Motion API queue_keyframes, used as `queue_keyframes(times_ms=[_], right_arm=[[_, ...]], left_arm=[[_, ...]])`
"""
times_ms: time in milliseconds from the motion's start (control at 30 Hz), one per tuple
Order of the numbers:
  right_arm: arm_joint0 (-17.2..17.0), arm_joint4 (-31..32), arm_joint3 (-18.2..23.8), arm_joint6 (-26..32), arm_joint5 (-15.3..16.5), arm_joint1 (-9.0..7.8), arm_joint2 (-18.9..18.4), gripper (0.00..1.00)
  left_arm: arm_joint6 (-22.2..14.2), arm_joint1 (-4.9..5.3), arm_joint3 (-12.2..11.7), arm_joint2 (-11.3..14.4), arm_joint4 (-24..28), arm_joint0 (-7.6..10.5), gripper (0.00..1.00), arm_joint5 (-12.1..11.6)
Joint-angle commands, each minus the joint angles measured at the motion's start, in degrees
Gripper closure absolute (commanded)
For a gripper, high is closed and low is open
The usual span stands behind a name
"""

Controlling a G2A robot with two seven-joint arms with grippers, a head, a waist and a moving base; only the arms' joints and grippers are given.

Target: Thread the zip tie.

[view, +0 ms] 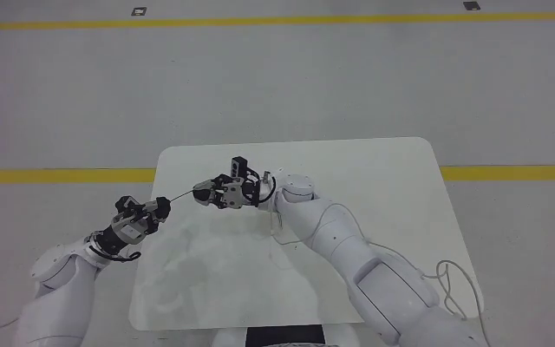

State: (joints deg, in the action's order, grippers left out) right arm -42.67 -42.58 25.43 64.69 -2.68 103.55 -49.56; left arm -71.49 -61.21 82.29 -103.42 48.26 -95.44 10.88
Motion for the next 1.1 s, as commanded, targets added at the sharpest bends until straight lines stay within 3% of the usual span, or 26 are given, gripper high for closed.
queue_keyframes(times_ms=[0, 667, 867, 1067], right_arm=[[0.02, -0.02, -0.15, -0.02, 0.18, 0.01, -0.15, 0.89], [0.05, 0.39, -0.9, 1.34, 1.36, -0.38, -1.81, 0.85], [-0.09, 0.7, -0.95, 2.02, 1.58, -0.58, -2.19, 0.93], [-0.12, 1.26, -0.72, 2.37, 1.49, -0.69, -2.36, 0.92]], left_arm=[[0.0, 0.0, 0.0, 0.0, 0.0, 0.0, 1.0, 0.0], [0.0, 0.0, 0.0, 0.0, 0.0, 0.0, 1.0, 0.0], [0.0, 0.0, 0.0, 0.0, 0.0, 0.0, 1.0, 0.0], [0.0, 0.0, 0.0, 0.0, 0.0, 0.0, 1.0, 0.0]])
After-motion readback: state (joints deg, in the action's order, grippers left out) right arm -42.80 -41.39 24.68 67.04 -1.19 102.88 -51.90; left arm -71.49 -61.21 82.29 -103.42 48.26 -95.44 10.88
